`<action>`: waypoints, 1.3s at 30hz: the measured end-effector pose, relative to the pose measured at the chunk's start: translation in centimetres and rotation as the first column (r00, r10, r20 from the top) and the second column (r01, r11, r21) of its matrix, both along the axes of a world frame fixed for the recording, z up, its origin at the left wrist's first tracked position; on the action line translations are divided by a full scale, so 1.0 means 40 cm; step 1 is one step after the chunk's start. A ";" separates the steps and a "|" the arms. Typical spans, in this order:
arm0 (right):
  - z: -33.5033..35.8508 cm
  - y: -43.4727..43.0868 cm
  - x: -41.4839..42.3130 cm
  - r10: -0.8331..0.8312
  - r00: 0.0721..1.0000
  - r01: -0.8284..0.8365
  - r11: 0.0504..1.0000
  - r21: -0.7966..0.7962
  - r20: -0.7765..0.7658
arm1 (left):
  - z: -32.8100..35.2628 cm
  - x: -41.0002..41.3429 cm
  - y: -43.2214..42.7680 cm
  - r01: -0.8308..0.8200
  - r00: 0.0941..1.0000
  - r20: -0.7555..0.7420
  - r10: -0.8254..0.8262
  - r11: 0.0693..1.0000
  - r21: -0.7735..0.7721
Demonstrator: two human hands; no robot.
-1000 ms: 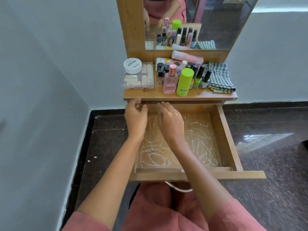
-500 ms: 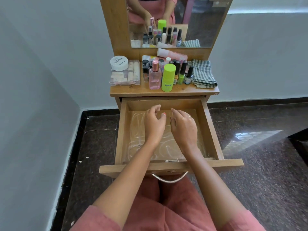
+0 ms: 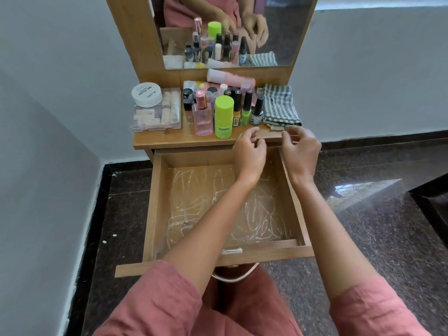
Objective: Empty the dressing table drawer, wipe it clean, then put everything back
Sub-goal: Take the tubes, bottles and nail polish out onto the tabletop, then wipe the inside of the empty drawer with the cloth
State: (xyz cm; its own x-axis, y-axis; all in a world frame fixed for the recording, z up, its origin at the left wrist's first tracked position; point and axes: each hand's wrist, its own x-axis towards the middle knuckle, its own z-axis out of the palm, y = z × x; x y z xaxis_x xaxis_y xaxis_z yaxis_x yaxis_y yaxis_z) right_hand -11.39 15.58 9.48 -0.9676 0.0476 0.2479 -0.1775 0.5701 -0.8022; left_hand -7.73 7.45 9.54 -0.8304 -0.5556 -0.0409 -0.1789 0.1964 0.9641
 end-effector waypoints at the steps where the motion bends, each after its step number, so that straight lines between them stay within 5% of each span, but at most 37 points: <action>1: 0.005 0.002 -0.022 -0.018 1.000 0.019 0.999 -0.029 0.010 | 0.000 -0.011 0.007 0.008 1.000 0.003 -0.008 1.000 0.011; 22: 0.034 -0.018 -0.208 -0.152 0.941 0.133 0.988 0.082 0.303 | 0.039 -0.089 0.044 -0.044 0.996 0.088 0.023 0.968 0.245; 31: 0.031 0.012 -0.188 -0.026 0.947 0.081 0.984 -0.159 0.320 | 0.047 -0.061 0.049 -0.024 0.996 0.094 -0.005 0.953 0.301; 39: 0.021 0.060 -0.112 0.131 0.905 0.132 0.818 -0.560 0.406 | 0.006 -0.021 0.075 -0.071 0.995 0.097 0.032 0.898 0.434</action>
